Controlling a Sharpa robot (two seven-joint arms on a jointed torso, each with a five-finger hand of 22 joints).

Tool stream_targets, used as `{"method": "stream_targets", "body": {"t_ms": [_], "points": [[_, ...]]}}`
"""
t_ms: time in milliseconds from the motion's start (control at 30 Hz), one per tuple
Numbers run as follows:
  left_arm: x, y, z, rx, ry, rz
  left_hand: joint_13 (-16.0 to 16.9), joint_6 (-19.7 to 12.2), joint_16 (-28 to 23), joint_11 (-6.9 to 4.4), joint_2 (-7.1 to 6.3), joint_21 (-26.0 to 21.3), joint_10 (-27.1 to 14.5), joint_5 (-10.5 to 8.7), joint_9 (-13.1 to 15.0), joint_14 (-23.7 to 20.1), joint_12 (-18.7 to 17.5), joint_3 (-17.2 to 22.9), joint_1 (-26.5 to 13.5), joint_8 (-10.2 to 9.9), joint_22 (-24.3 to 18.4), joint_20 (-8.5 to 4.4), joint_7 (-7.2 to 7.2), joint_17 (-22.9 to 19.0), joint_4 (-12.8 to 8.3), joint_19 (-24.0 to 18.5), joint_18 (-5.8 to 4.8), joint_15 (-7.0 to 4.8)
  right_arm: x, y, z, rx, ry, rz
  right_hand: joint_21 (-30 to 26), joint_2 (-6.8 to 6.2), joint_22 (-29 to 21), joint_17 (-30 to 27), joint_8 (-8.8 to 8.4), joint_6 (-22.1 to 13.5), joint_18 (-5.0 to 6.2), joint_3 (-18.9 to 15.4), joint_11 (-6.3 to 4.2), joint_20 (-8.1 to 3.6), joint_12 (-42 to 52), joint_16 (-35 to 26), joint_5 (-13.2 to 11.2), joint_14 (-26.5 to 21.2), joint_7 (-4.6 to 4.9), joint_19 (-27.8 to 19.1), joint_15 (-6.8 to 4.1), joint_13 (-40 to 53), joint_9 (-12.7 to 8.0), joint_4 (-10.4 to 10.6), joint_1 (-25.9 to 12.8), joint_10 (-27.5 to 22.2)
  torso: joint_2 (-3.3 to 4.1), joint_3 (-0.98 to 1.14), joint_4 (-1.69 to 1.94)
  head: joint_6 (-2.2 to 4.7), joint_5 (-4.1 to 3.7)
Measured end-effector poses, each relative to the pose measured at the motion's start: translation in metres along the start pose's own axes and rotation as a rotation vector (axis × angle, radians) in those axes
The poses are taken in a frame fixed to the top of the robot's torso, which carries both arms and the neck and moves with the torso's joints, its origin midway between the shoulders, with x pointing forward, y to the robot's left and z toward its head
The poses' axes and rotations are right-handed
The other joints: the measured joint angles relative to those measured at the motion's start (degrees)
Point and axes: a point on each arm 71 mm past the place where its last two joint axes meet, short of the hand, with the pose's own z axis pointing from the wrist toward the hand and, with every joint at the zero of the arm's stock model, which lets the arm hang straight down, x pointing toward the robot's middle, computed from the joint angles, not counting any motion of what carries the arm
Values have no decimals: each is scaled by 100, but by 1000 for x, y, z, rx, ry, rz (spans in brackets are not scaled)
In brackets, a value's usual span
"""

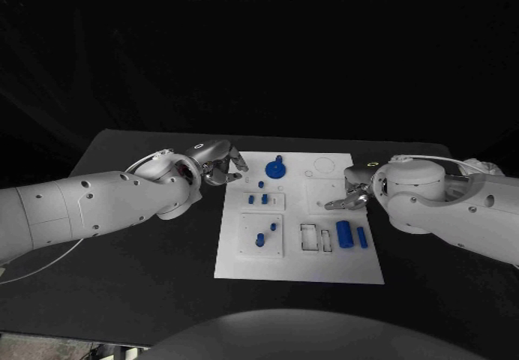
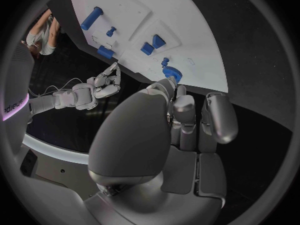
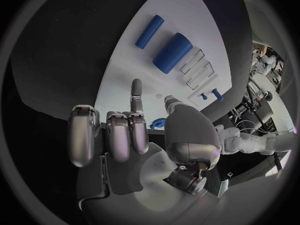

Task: Assemble the parts on the task board

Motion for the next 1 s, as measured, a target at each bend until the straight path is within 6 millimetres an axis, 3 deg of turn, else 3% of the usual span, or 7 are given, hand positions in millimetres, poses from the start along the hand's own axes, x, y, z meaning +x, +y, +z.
{"method": "stream_targets", "body": {"t_ms": [500, 1000], "points": [[1, -1, 1, 3, 1, -1, -1, 0, 0, 0, 0, 0, 0, 0, -1, 0, 0, 0, 0, 0, -1, 0, 0, -1, 0, 0, 0, 0, 7, -2, 4, 28, 119, 20, -28, 113, 0, -1, -89, 42, 0, 63, -20, -21, 0, 0, 57, -21, -2, -22, -20, -1, -66, -32, 53, -21, 0, -1, 3, 0, -11], [1, -2, 2, 2, 3, 0, -4, 0, 0, 0, 0, 0, 0, 0, -1, 0, 0, 0, 0, 0, -1, 0, 0, -1, 0, 0, 0, 0, 11, -4, 6, 29, 177, 67, -94, 42, 4, -1, -288, -23, 0, 62, -20, -21, 0, 0, 72, -21, 63, -22, -20, -2, -182, -32, 124, -21, 1, -1, 2, 0, -2]]}}
